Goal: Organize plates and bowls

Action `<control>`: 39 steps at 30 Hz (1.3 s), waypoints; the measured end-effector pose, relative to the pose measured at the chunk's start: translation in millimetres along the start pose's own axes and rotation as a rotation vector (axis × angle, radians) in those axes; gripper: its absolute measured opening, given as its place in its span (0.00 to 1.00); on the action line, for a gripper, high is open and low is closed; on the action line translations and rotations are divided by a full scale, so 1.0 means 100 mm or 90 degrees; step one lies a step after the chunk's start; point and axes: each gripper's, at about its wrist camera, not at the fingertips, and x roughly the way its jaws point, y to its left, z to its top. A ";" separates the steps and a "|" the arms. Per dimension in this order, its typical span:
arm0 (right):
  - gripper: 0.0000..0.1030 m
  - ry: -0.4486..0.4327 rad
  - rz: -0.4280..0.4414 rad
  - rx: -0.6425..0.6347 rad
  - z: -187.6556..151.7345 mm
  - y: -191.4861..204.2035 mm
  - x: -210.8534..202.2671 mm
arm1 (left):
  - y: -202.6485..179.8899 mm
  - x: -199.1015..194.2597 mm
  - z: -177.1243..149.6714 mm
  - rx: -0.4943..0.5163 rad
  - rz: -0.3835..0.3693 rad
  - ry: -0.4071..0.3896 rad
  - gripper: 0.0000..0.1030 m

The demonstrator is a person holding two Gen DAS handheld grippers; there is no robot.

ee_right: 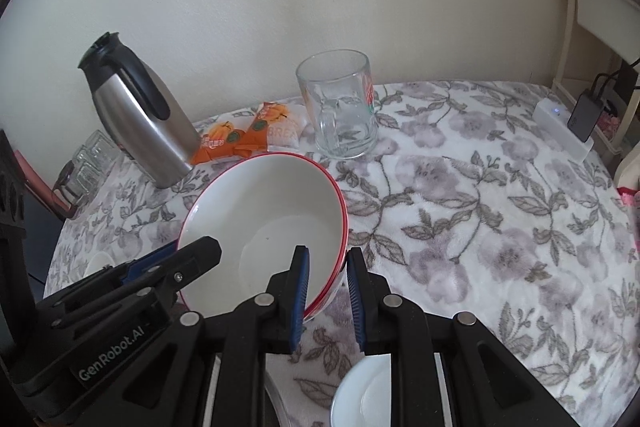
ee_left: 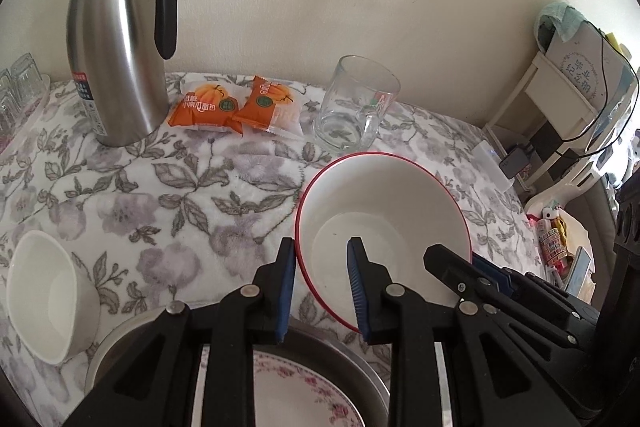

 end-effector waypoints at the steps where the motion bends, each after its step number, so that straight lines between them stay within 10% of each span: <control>1: 0.20 0.000 0.002 0.000 -0.02 0.00 -0.03 | -0.01 -0.03 -0.01 0.004 0.002 -0.001 0.26; 39: 0.21 -0.029 0.034 -0.017 -0.92 0.15 -0.99 | -0.12 -1.00 -0.95 0.014 -0.008 -0.044 0.29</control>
